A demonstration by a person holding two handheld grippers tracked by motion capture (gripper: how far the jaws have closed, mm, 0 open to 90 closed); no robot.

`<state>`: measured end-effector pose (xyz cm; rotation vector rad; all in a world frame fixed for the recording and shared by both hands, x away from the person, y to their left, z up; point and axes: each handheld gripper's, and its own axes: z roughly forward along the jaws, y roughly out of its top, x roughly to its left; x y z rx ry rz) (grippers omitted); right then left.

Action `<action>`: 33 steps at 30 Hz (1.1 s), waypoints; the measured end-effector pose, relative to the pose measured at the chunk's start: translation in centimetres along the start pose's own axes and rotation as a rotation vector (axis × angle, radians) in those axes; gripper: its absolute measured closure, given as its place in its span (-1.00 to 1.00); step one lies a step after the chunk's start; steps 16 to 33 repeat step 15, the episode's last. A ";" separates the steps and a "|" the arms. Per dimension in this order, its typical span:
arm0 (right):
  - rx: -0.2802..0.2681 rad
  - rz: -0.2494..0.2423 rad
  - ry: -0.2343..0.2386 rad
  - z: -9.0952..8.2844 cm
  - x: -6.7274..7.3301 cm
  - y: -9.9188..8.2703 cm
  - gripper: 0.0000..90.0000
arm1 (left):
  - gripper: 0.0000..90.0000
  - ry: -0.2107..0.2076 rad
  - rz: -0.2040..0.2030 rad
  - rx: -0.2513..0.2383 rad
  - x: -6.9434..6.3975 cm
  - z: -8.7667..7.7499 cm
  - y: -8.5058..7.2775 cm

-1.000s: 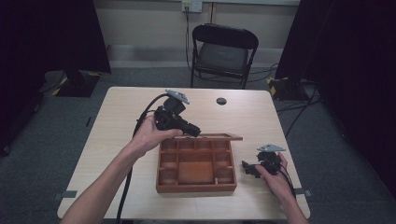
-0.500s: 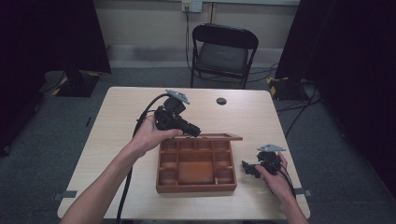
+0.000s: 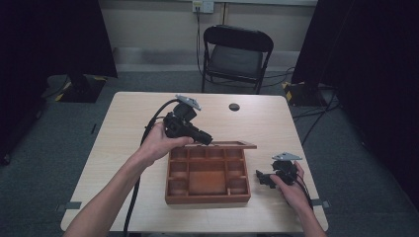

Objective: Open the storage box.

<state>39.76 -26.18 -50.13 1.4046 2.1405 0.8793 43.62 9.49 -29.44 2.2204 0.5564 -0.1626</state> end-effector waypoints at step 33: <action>0.000 -0.002 0.002 0.0 0.0 0.0 -1.00 | 0.83 -0.001 0.001 0.003 0.0 0.0 0.0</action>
